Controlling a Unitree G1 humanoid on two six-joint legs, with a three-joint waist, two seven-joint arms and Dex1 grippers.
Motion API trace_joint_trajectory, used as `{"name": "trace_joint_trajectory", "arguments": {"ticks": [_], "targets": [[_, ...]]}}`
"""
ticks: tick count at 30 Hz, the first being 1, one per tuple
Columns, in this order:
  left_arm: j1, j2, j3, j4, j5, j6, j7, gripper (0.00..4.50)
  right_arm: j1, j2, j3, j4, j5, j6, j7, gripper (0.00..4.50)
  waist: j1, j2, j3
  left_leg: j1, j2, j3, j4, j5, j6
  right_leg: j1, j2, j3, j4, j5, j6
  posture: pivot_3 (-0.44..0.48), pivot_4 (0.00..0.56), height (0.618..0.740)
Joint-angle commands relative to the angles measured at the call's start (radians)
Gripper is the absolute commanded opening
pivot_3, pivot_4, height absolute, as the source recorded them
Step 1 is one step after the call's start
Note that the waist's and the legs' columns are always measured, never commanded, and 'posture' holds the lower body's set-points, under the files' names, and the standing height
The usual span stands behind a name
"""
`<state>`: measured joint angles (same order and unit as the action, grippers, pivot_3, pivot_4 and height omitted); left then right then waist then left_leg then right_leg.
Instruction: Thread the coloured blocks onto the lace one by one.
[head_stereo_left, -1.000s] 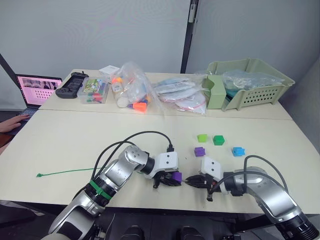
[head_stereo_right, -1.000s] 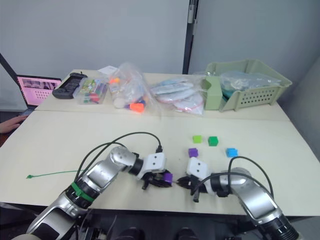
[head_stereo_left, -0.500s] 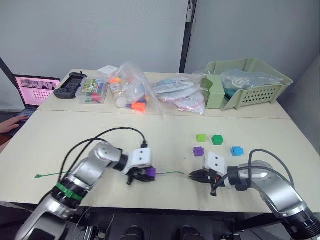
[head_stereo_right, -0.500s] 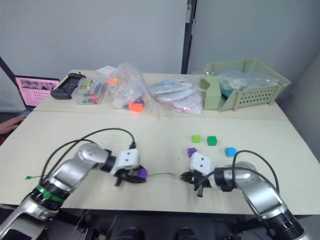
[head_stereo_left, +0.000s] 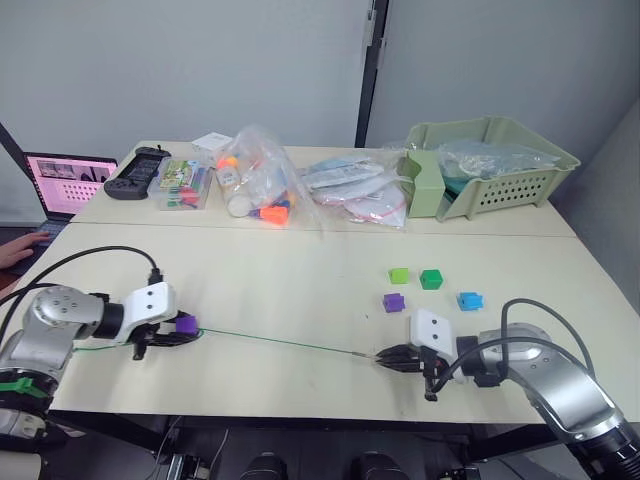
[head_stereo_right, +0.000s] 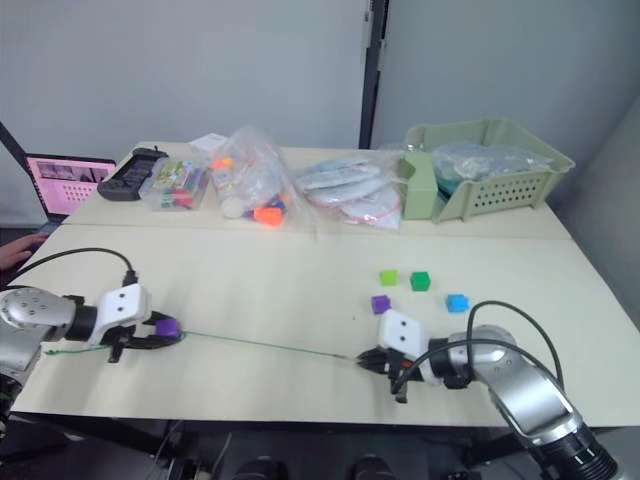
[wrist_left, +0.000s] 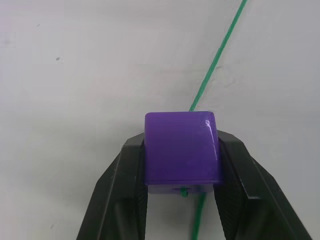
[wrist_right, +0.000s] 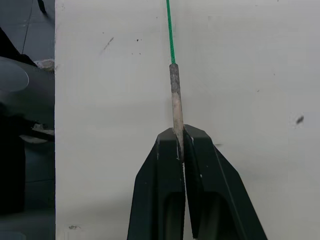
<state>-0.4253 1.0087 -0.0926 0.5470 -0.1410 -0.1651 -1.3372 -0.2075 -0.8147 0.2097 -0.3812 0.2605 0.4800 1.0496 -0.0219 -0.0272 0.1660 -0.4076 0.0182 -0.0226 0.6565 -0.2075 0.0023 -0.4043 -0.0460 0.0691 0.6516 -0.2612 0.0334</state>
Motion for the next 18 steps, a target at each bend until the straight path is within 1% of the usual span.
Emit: {"name": "trace_joint_trajectory", "arguments": {"ticks": [1, 3, 8, 11, 14, 15, 18], "targets": [[0.007, 0.026, 0.034, 0.02, -0.014, 0.064, -0.037, 2.25, 0.0, -0.018, -0.03, 0.002, 0.005, -0.007, 0.008, 0.0, 0.001, 0.0, 0.0, 0.0, 0.0, 0.0, 0.0, 0.0, 0.0, 0.0, 0.0, 0.0, 0.0, 0.0, 0.0, 0.0, 0.15, 0.74], [0.013, 0.03, 0.041, -0.012, -0.043, 0.105, -0.074, 2.86, -0.004, -0.014, -0.028, 0.002, 0.007, -0.005, 0.008, 0.0, -0.001, 0.0, 0.0, 0.0, 0.0, 0.0, 0.0, 0.0, 0.0, 0.0, 0.0, 0.0, 0.0, 0.0, 0.0, 0.0, 0.15, 0.74], [0.0, 0.038, 0.058, -0.072, -0.047, 0.142, -0.102, 4.47, -0.019, -0.008, -0.029, -0.009, 0.02, 0.015, 0.009, 0.0, 0.004, 0.0, 0.0, -0.002, 0.0, 0.0, 0.0, 0.0, 0.0, -0.001, 0.0, 0.0, 0.001, 0.0, 0.0, 0.0, 0.15, 0.74], [-0.056, 0.032, 0.055, -0.19, -0.087, 0.253, -0.142, 4.47, -0.029, 0.0, -0.026, -0.026, 0.027, 0.035, 0.005, 0.0, 0.012, -0.001, 0.001, -0.003, 0.0, 0.0, 0.002, 0.0, 0.0, -0.001, 0.0, 0.0, 0.001, 0.0, 0.0, 0.0, 0.15, 0.74], [-0.082, 0.0, 0.033, -0.357, -0.13, 0.38, -0.146, 4.47, -0.04, 0.013, -0.019, -0.044, 0.028, 0.058, -0.001, 0.0, 0.016, -0.002, 0.001, -0.006, -0.001, -0.001, 0.004, 0.0, 0.0, -0.002, 0.0, -0.002, 0.001, 0.0, 0.0, 0.0, 0.15, 0.74], [-0.088, -0.017, 0.022, -0.419, -0.147, 0.425, -0.137, 4.47, -0.045, 0.019, -0.016, -0.049, 0.029, 0.067, -0.004, 0.0, 0.016, -0.002, 0.001, -0.006, -0.001, -0.001, 0.004, 0.0, 0.0, -0.002, -0.001, -0.001, 0.001, 0.0, 0.001, 0.0, 0.15, 0.74], [-0.121, -0.123, -0.022, -0.602, -0.211, 0.556, -0.078, 4.47, -0.069, 0.041, 0.001, -0.063, 0.026, 0.097, -0.017, 0.0, 0.014, -0.002, 0.001, -0.006, -0.001, -0.001, 0.004, 0.0, 0.0, -0.002, -0.001, -0.001, 0.002, 0.0, 0.001, 0.0, 0.15, 0.74]]}}
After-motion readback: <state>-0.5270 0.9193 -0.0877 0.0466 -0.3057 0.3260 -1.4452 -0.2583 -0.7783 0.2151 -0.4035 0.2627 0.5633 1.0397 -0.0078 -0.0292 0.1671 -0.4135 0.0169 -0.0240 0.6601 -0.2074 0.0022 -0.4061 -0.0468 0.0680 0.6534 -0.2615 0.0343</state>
